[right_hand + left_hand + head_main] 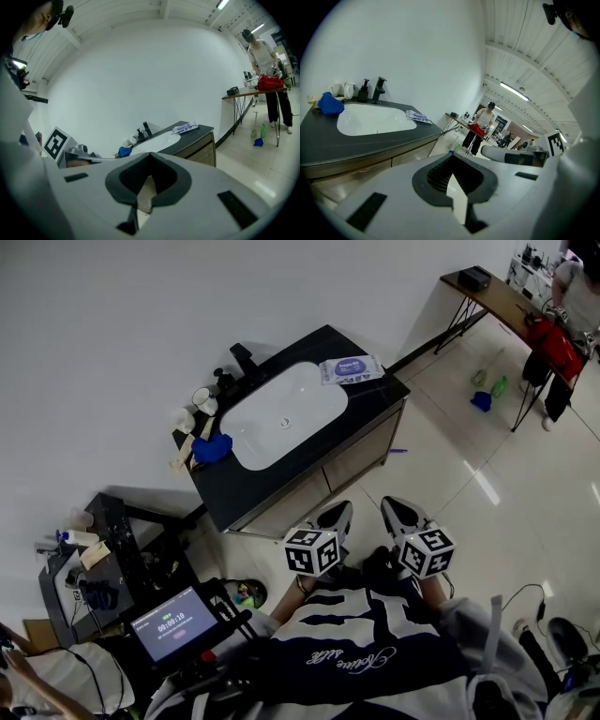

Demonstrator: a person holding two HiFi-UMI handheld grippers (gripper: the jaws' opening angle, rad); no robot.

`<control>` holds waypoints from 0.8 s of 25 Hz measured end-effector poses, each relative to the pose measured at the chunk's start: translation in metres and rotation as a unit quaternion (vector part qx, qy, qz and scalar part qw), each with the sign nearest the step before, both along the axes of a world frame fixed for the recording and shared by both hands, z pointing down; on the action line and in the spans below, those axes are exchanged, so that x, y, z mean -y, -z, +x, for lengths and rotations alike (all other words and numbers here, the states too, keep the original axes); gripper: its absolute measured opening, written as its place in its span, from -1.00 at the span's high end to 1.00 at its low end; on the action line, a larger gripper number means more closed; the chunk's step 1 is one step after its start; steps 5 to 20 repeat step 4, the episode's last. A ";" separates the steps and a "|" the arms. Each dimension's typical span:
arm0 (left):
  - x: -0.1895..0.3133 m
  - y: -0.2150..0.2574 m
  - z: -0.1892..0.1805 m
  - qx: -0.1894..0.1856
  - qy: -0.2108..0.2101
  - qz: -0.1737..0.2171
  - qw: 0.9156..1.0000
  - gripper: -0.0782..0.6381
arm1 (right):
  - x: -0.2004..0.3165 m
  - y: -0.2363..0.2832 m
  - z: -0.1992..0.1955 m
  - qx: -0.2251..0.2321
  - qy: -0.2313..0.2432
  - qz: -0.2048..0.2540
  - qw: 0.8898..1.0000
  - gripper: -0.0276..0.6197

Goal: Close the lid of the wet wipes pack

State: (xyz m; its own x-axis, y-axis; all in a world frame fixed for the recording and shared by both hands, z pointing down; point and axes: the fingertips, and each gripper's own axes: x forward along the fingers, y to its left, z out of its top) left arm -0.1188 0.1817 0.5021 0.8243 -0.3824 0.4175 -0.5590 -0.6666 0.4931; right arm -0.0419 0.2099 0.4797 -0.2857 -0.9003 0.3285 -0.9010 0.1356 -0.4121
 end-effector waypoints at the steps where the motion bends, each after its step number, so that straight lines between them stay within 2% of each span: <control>1: 0.002 0.003 0.000 -0.002 0.002 0.004 1.000 0.79 | 0.001 0.001 0.000 -0.001 0.001 0.002 1.000 0.91; 4: 0.007 0.011 0.002 -0.008 0.006 0.016 1.000 0.79 | 0.003 0.005 0.002 -0.003 0.000 0.006 1.000 0.91; 20: 0.007 0.011 0.002 -0.008 0.006 0.016 1.000 0.79 | 0.003 0.005 0.002 -0.003 0.000 0.006 1.000 0.91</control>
